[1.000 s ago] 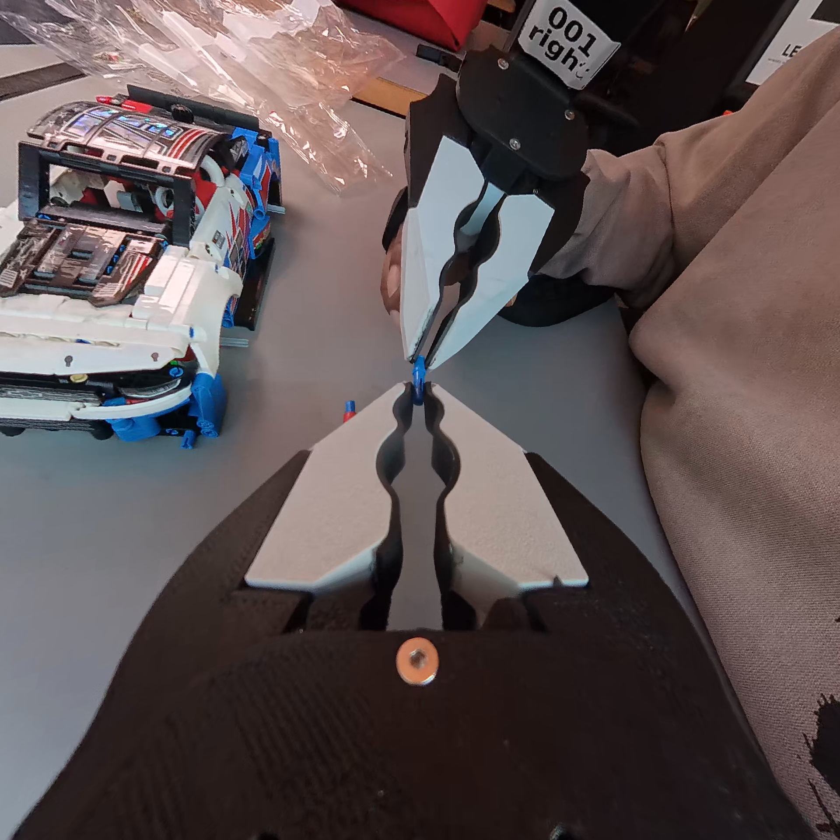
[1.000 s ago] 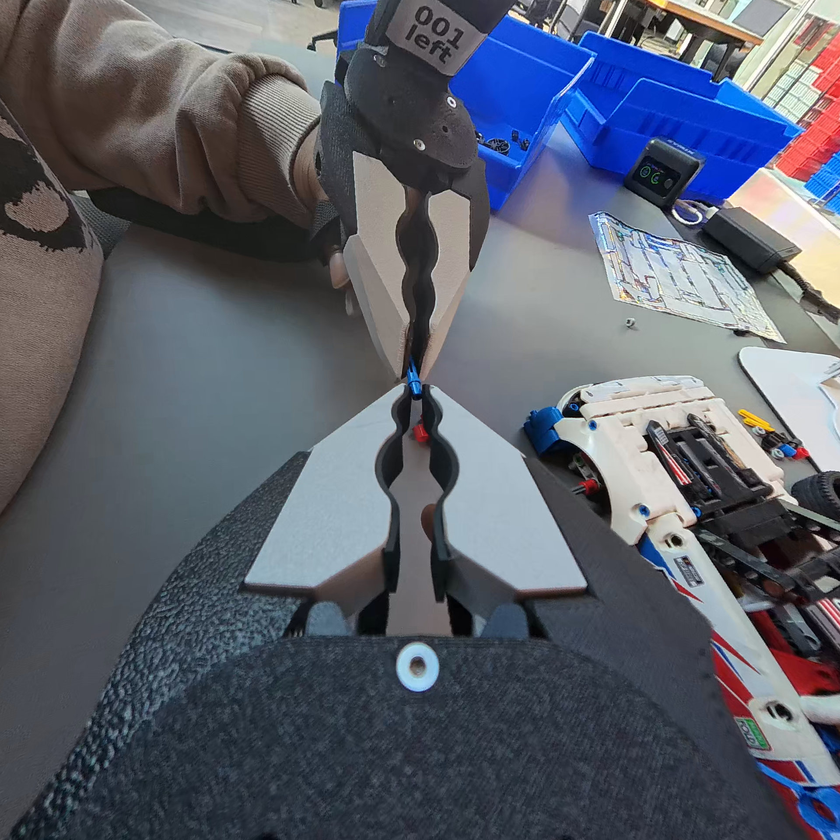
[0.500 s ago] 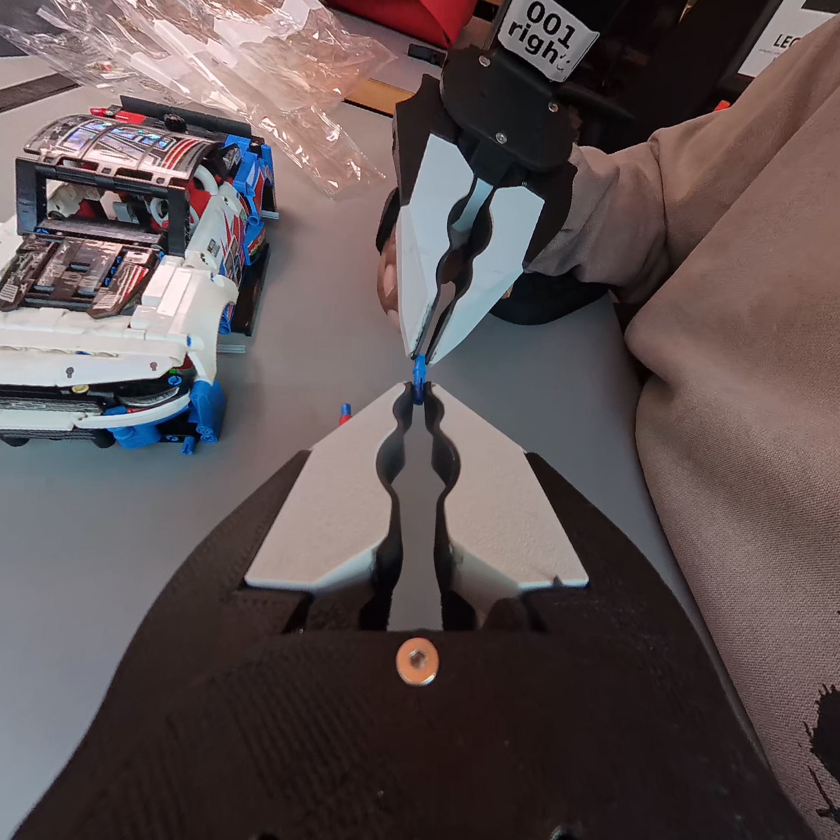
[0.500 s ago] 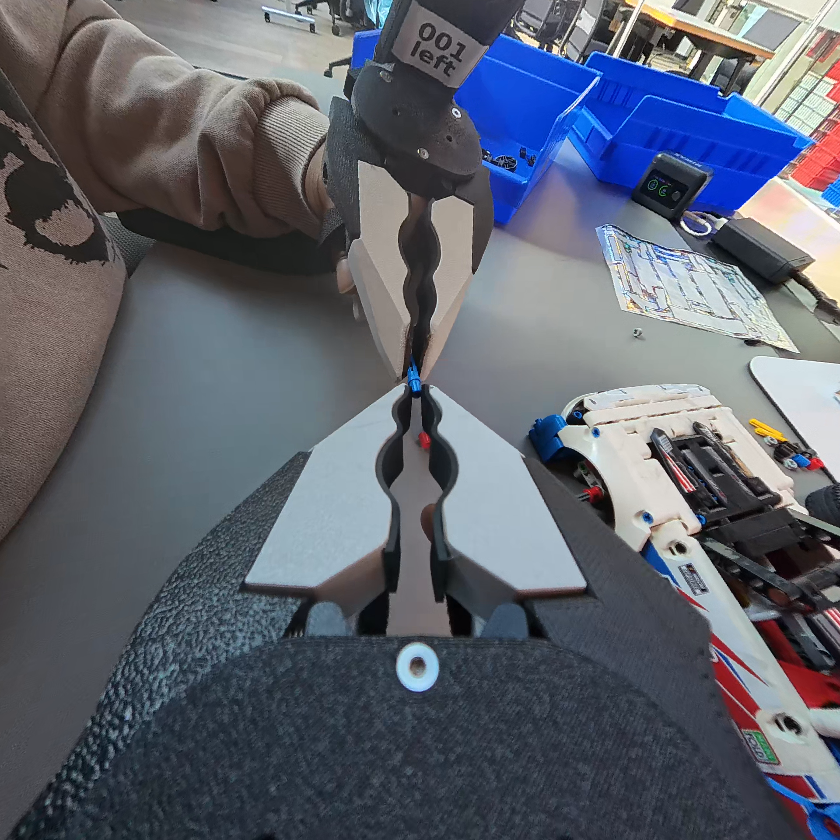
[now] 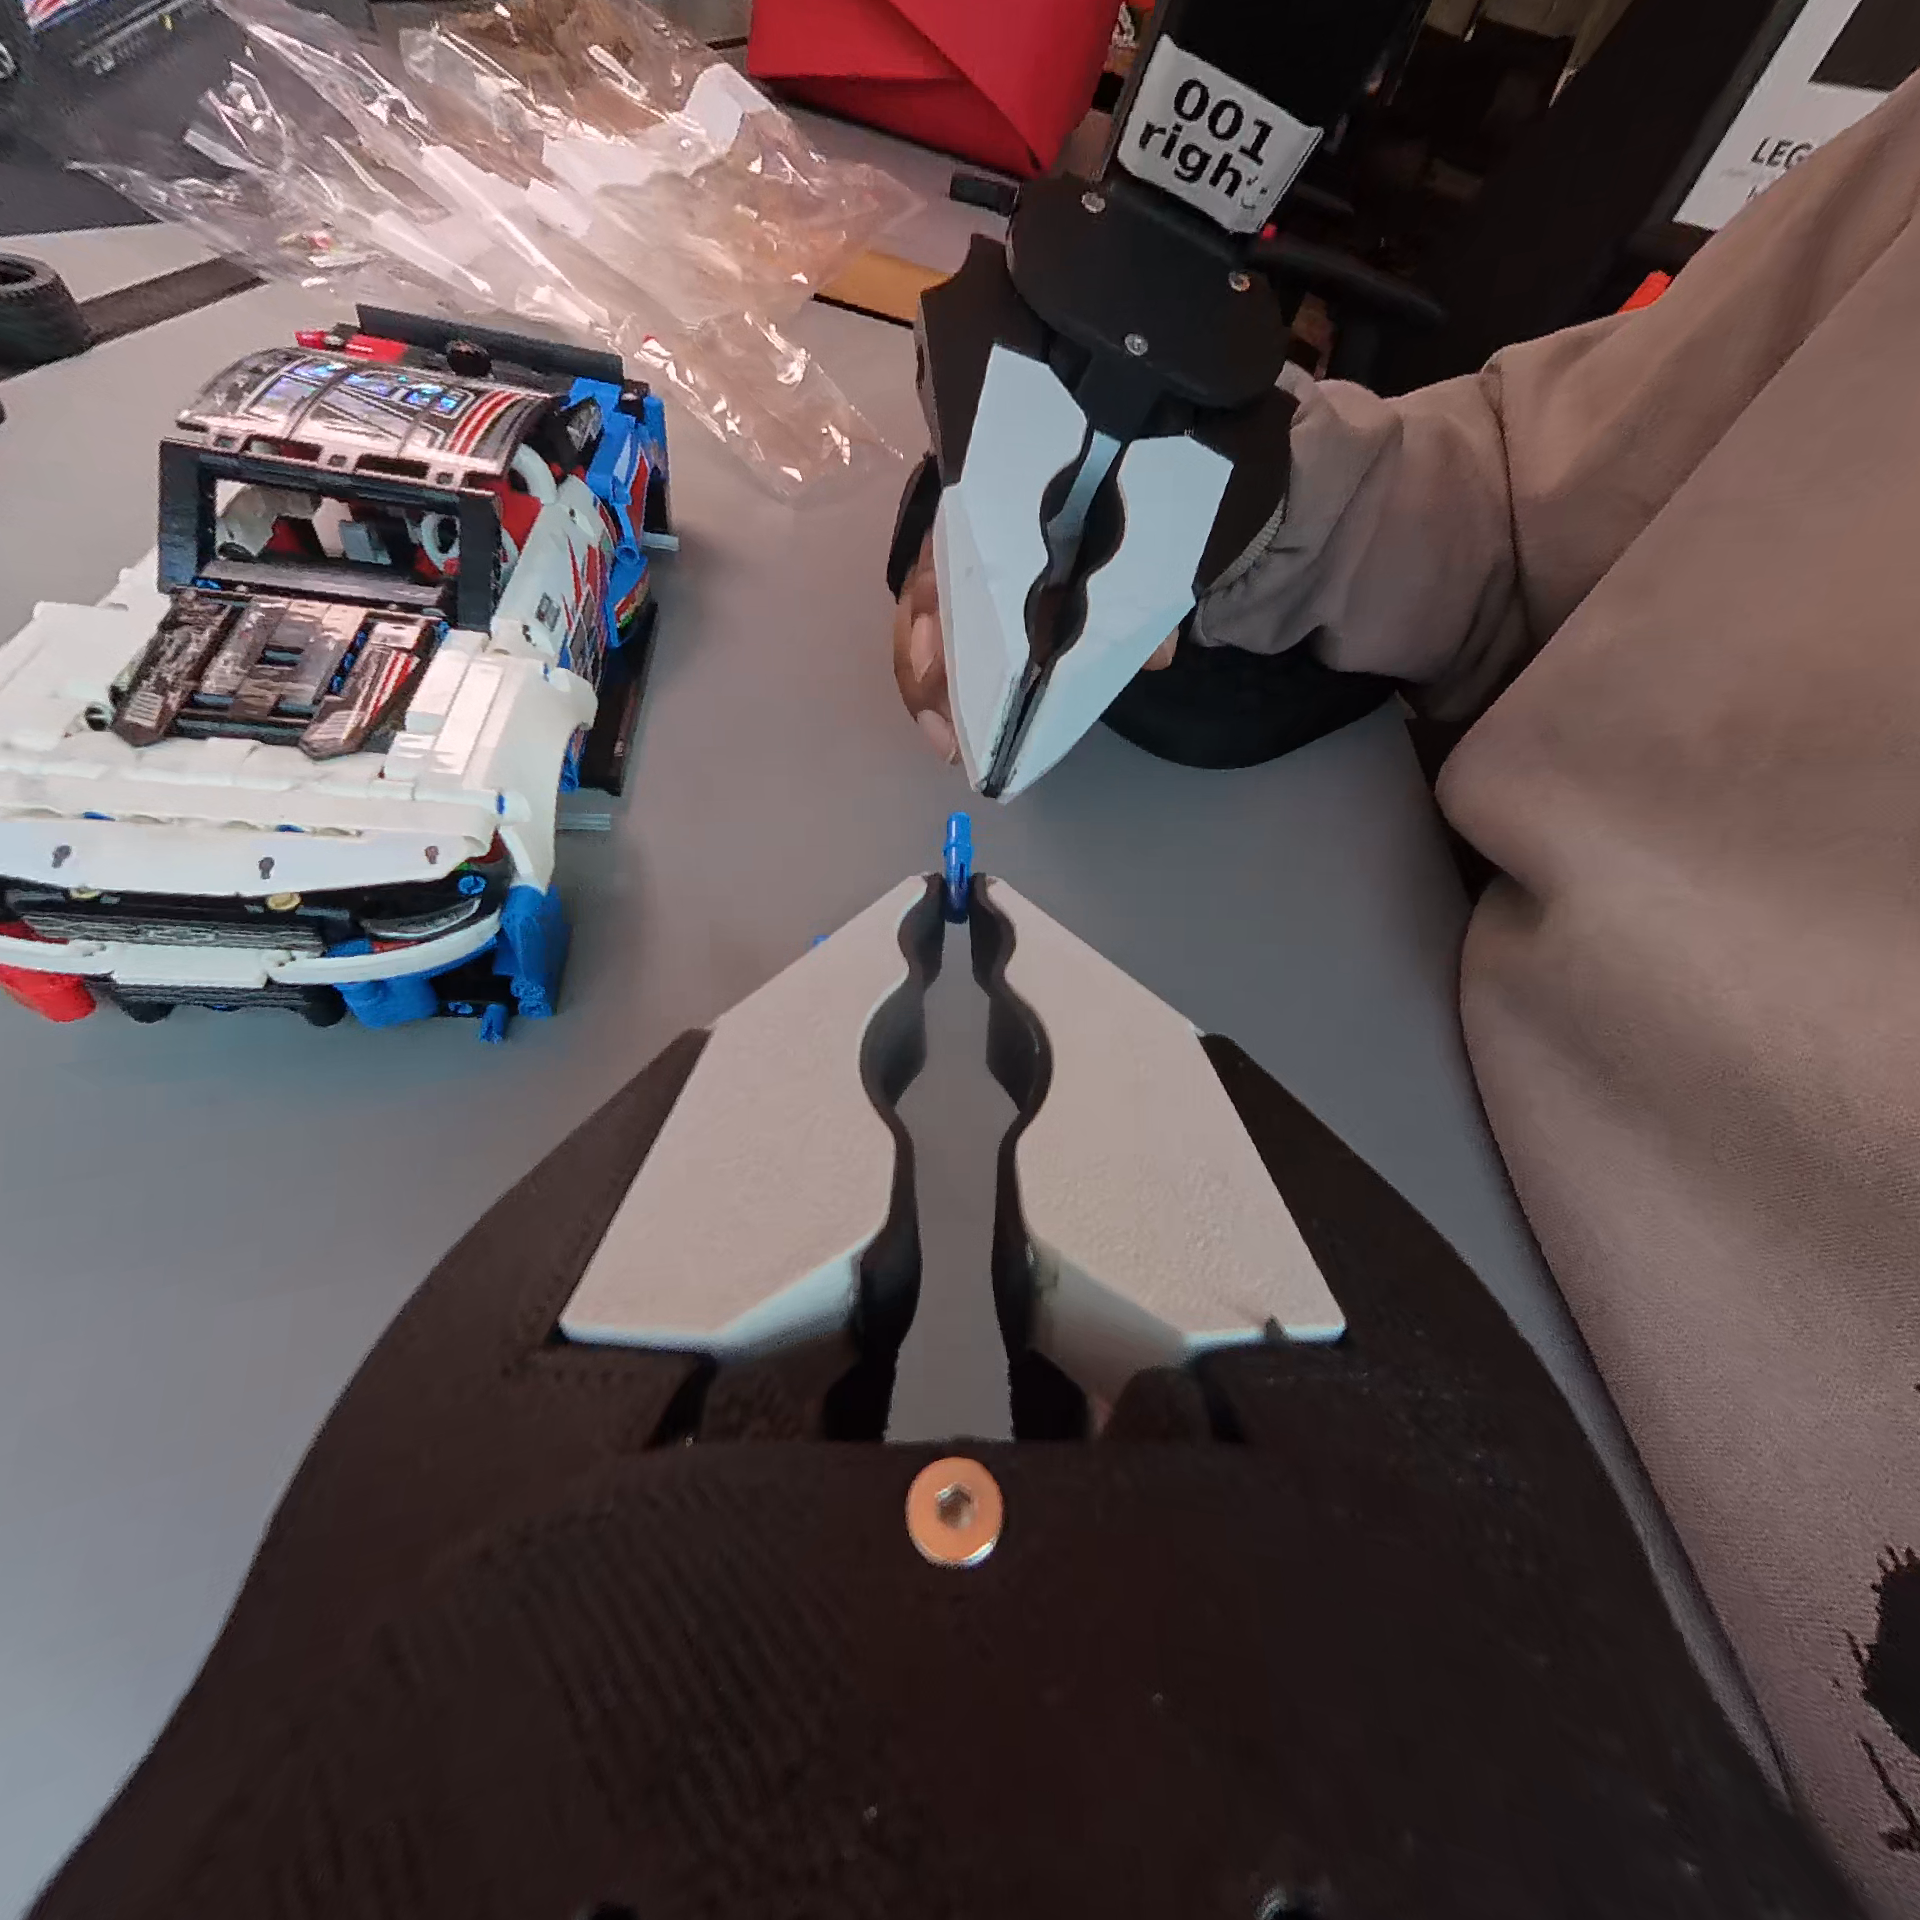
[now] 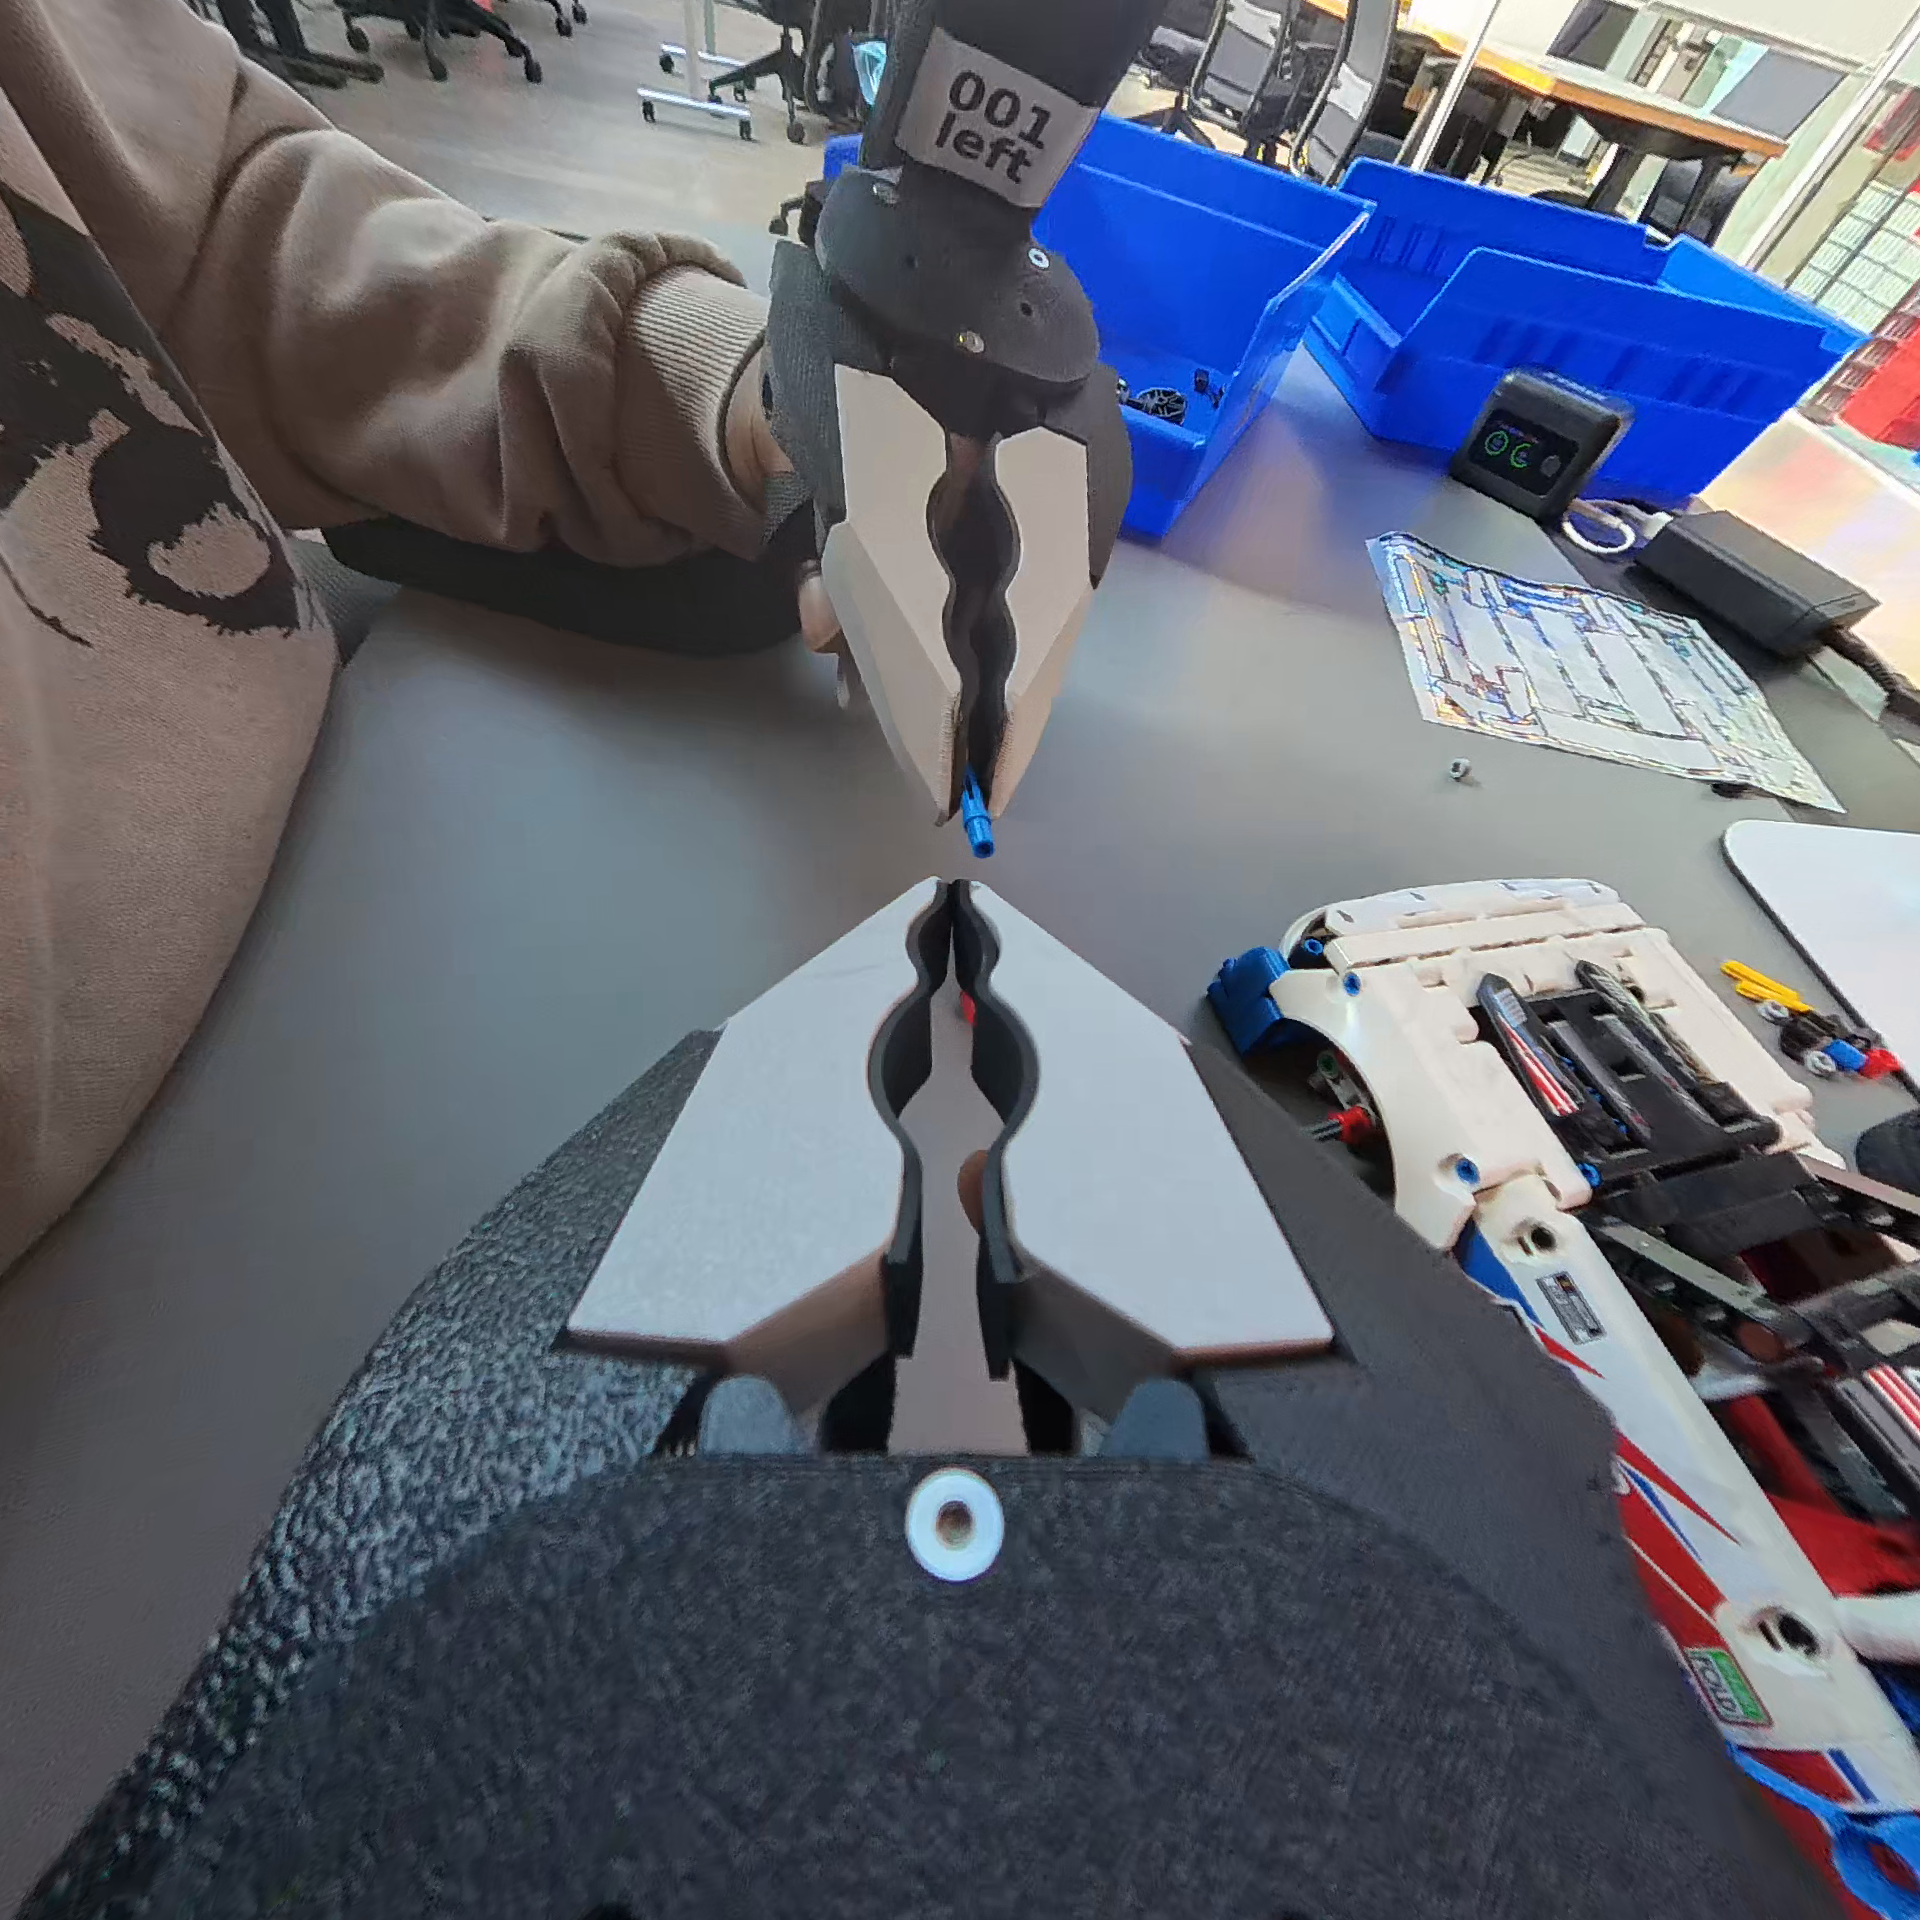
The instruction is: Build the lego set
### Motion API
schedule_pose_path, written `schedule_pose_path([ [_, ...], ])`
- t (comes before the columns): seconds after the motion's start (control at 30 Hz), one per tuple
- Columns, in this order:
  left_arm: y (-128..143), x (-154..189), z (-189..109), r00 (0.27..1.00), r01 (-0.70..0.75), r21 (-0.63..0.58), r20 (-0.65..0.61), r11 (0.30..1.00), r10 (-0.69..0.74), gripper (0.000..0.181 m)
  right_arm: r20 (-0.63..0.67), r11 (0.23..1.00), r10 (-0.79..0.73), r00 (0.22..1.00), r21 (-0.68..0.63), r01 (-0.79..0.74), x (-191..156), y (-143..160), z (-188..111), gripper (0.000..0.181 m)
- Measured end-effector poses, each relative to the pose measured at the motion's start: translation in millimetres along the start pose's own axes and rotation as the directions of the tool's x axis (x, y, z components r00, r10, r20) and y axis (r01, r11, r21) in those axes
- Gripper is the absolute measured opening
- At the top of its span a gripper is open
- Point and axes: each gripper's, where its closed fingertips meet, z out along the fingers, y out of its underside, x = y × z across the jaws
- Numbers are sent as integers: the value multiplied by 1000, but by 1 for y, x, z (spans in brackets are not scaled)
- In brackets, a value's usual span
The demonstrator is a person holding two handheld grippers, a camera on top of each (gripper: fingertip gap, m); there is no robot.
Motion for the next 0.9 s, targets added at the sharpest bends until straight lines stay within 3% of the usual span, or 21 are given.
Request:
schedule_pose_path([
  [0.23,6,3,5,1000,-4,-26,-14,1000,3,2,-2,999,-24,1000,-40,24,-3,9,7,16],
  [0.37,11,11,12,999,-22,-53,-45,998,19,2,19,997,-56,998,-57,57,-11,12,11,2],
  [0.53,10,13,11,998,-24,-56,-57,998,21,2,40,998,-42,998,-43,43,-12,9,10,2],
  [0.63,17,15,4,996,-66,-119,-69,991,58,2,45,995,-43,998,-86,47,-13,16,11,0],
  [0.73,27,-8,-17,996,-79,-199,31,977,87,2,-16,992,-44,999,-117,42,3,25,4,0],
  [0.9,32,-31,-27,990,-20,-204,132,979,48,2,-49,986,-26,998,-168,17,12,36,4,3],
])
